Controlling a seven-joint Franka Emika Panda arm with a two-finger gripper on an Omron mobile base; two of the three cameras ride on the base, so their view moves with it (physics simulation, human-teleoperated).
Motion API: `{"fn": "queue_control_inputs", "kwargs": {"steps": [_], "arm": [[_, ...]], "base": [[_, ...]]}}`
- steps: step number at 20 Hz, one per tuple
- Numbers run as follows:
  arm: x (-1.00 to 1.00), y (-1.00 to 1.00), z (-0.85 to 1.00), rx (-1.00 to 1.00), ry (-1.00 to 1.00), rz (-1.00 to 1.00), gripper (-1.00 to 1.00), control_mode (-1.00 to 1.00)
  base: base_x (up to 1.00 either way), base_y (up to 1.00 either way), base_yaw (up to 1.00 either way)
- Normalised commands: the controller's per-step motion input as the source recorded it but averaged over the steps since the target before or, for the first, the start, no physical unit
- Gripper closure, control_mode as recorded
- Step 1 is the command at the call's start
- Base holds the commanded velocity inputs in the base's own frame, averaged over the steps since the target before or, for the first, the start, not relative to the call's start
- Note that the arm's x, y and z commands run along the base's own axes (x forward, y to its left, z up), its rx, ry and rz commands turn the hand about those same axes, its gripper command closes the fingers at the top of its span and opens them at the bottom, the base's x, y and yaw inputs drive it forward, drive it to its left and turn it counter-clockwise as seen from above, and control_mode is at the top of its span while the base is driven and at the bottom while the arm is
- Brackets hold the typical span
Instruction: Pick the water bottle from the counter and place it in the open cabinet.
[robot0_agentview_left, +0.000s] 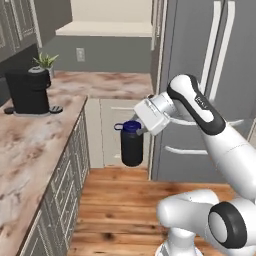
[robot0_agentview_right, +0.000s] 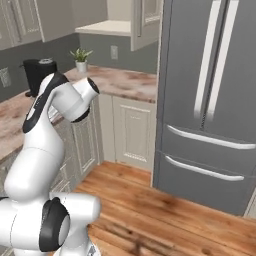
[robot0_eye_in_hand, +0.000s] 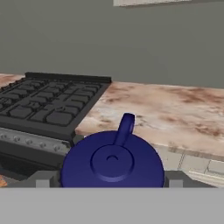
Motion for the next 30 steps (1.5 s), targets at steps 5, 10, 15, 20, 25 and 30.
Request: {"fn": "queue_control_inputs", "kwargs": {"steps": [5, 10, 15, 20, 25, 30], "arm": [[0.00, 0.00, 0.00, 0.00, 0.00, 0.00, 1.00, 1.00], [0.00, 0.00, 0.00, 0.00, 0.00, 0.00, 1.00, 1.00], [0.00, 0.00, 0.00, 0.00, 0.00, 0.00, 1.00, 1.00], [0.00, 0.00, 0.00, 0.00, 0.00, 0.00, 1.00, 1.00], [0.00, 0.00, 0.00, 0.00, 0.00, 0.00, 1.00, 1.00], [0.00, 0.00, 0.00, 0.00, 0.00, 0.00, 1.00, 1.00]], "base": [[0.94, -0.05, 0.02], [0.85, 0.18, 0.01], [0.78, 0.46, 0.00], [0.82, 0.46, -0.01], [0.88, 0.26, -0.09], [0.54, 0.35, -0.24]]}}
